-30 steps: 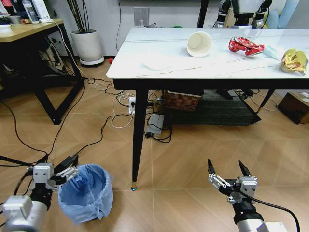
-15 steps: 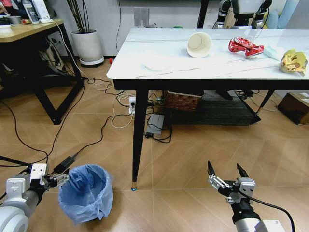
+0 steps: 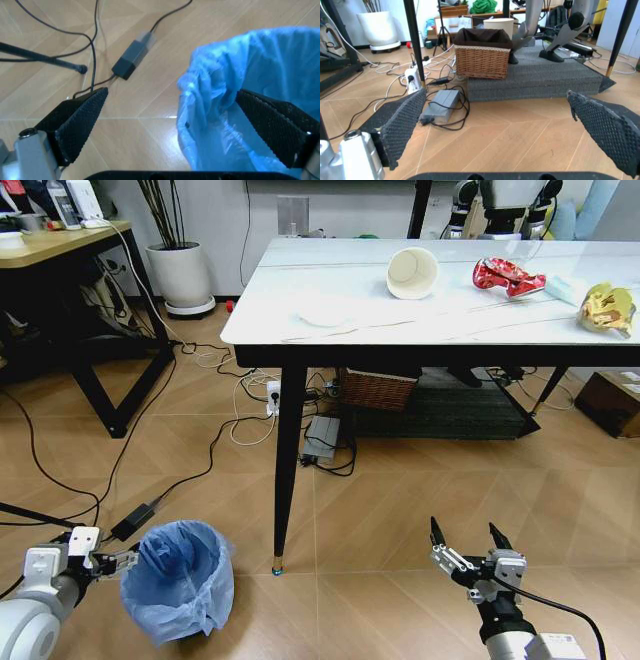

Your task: Pick up the trash bin and place the trash from the table into it.

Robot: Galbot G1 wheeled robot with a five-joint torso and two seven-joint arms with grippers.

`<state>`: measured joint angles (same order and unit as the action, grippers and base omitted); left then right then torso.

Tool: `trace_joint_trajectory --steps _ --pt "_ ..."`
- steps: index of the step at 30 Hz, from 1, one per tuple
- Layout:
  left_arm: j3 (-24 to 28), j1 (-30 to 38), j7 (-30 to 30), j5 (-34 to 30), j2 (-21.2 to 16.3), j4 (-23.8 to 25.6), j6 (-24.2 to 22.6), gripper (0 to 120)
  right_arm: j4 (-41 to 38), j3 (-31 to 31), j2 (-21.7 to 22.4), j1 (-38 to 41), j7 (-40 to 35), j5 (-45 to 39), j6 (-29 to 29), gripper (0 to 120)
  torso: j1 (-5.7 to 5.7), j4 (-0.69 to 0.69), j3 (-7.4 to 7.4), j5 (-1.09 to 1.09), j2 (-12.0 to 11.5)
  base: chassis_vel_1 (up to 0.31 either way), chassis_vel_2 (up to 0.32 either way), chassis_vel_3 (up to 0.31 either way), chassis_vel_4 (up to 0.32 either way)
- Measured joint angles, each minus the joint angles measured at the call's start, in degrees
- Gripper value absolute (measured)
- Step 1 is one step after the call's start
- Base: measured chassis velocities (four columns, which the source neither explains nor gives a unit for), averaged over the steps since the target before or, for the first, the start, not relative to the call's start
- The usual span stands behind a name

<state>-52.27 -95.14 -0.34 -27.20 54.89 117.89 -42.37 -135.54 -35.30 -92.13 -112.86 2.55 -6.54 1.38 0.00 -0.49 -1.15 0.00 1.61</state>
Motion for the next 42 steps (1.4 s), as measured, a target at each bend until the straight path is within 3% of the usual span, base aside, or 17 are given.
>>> trace_joint_trajectory --steps 12,31,42 --pt "3.11 3.71 0.87 0.85 -0.57 -6.50 0.14 100 1.15 -0.16 0.00 0.35 0.03 0.39 0.39 100 0.00 0.00 -0.03 0.00 0.04 0.000 0.000 0.000 0.000" --pt "10.07 8.85 1.17 3.85 2.26 -13.61 0.22 100 1.43 -0.32 0.00 0.48 0.02 0.89 0.46 100 0.00 0.00 -0.06 0.00 0.07 0.000 0.000 0.000 0.000" --pt "10.42 8.92 1.27 5.64 3.07 -14.58 0.26 100 1.31 -0.34 0.00 0.46 -0.17 0.88 0.46 100 0.00 0.00 -0.06 0.01 0.08 0.000 0.000 0.000 0.000"
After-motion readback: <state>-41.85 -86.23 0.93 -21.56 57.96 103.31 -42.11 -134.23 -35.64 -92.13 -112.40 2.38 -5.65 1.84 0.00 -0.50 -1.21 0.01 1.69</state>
